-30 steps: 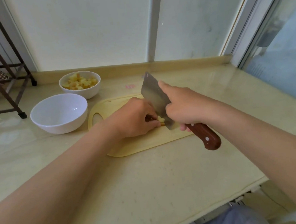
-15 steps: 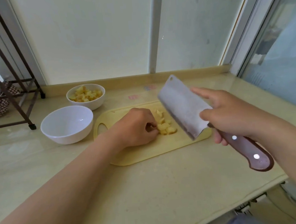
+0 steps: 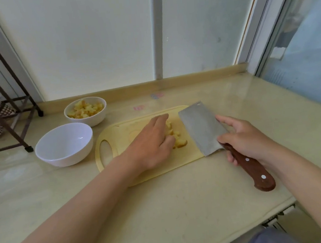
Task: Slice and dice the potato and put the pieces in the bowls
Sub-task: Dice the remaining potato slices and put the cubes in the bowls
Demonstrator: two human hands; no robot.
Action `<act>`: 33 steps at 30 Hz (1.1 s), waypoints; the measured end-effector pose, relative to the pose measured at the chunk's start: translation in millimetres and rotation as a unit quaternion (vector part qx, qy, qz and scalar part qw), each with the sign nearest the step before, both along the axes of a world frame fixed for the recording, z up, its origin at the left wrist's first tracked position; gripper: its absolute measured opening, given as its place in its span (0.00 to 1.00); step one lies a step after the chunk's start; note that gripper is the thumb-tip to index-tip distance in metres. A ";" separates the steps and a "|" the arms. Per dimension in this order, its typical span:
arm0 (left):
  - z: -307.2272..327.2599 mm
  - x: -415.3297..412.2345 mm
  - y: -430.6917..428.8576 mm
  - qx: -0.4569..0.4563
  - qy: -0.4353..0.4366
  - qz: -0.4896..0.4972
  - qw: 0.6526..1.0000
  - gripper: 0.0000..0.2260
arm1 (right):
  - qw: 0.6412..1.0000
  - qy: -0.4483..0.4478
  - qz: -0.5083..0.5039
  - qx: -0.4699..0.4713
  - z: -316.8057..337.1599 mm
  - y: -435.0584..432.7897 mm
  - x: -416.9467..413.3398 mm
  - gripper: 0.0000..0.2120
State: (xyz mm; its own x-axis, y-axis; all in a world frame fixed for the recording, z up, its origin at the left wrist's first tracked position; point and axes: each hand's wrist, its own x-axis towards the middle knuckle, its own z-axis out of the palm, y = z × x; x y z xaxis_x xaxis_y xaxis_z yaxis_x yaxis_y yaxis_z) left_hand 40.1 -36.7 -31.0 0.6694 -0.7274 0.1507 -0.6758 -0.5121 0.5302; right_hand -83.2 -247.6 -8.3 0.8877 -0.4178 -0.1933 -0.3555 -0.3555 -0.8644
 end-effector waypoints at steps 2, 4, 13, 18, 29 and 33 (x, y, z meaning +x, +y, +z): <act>-0.2 -5.6 -8.8 -0.004 0.038 0.006 0.999 0.27 | 0.999 0.001 0.017 -0.028 -2.7 2.6 3.9 0.28; -2.6 -6.2 -22.3 0.014 0.059 0.033 0.998 0.28 | 0.996 0.001 0.031 -0.081 -6.6 6.7 8.0 0.25; -21.5 0.8 -64.5 0.095 -0.081 0.123 0.984 0.37 | 0.979 0.022 0.087 -0.185 -26.4 40.0 22.2 0.09; -12.1 -16.8 -76.3 -0.015 0.013 0.116 0.993 0.17 | 0.997 -0.021 0.065 -0.040 -27.5 34.7 18.7 0.19; -7.2 -6.4 -65.2 -0.008 -0.042 0.126 0.991 0.16 | 0.998 -0.041 0.044 0.030 -28.0 33.9 13.0 0.20; -4.9 -11.2 -52.0 0.017 0.000 0.139 0.990 0.17 | 0.998 -0.046 0.051 0.013 -28.4 31.3 12.5 0.18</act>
State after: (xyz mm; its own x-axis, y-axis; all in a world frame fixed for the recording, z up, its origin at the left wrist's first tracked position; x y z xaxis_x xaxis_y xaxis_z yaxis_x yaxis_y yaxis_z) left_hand 28.9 -88.6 -35.9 0.8443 -0.5201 0.1289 -0.5063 -0.6955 0.5099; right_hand -70.8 -216.3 -36.7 0.9398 -0.3205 -0.1183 -0.2373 -0.3631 -0.9010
